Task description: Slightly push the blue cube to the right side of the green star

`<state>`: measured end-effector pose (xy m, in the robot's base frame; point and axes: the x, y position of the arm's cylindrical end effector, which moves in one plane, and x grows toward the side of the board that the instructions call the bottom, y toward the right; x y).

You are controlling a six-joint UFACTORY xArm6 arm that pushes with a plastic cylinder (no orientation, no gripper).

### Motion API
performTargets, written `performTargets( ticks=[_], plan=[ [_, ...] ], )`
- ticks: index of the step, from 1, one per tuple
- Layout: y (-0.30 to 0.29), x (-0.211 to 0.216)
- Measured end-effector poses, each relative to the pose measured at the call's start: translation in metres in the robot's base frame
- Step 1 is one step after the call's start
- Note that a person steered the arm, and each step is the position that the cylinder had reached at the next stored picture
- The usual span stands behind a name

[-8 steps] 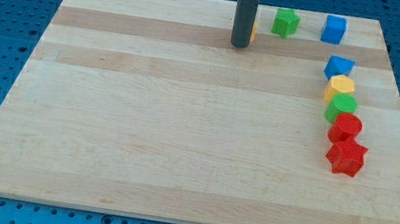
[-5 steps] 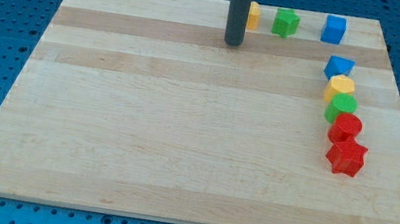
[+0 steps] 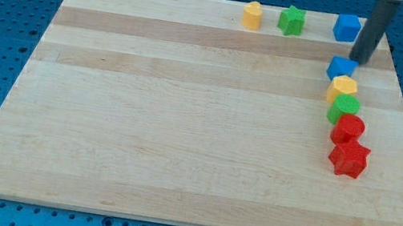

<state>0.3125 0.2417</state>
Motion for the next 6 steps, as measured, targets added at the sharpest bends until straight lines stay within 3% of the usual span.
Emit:
performTargets(
  ticks=[2, 6],
  plan=[
    [0.071, -0.097],
    [0.011, -0.076]
  ],
)
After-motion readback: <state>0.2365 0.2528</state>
